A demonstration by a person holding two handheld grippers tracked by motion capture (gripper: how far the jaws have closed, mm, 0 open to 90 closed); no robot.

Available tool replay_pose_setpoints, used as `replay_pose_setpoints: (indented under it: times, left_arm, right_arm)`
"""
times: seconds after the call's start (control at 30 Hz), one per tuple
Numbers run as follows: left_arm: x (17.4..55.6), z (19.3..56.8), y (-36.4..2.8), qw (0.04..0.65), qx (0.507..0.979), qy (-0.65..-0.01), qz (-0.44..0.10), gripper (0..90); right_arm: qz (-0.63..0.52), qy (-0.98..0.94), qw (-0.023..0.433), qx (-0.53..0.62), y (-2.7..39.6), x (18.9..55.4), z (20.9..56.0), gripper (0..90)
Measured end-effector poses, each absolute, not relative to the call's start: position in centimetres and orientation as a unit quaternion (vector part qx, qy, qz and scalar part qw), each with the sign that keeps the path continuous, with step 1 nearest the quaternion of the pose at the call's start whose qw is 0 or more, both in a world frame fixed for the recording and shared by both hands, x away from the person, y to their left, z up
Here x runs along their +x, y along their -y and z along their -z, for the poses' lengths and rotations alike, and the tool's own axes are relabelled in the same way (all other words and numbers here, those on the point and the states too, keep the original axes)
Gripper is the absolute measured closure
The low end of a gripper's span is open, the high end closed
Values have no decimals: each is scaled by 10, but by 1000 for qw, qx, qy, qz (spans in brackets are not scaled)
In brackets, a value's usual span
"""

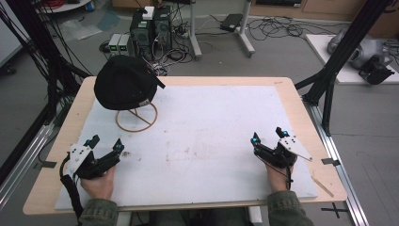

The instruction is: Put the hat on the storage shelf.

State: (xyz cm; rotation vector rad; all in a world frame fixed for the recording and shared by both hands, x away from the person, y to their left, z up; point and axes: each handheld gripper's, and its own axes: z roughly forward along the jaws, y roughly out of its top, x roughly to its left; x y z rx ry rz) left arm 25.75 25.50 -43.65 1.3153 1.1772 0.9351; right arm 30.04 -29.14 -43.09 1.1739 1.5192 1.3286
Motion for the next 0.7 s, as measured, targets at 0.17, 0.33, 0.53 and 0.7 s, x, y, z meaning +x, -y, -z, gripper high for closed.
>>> replay_pose_setpoints:
  times: [0.17,0.33,0.53,0.7]
  left_arm:
    - [258,437,-255,541,554,-496,-393,173]
    - [258,437,-255,542,553,-497,-391,173]
    - [259,437,-255,544,551,-497,-391,173]
    - [259,437,-255,543,553,-497,-389,173]
  right_arm:
    - [-522,-601,388,464,292,300,431,110]
    - [-518,-606,388,461,292,301,432,110]
    - [-518,-608,385,462,290,299,432,110]
    - [-517,-612,384,460,290,300,433,110]
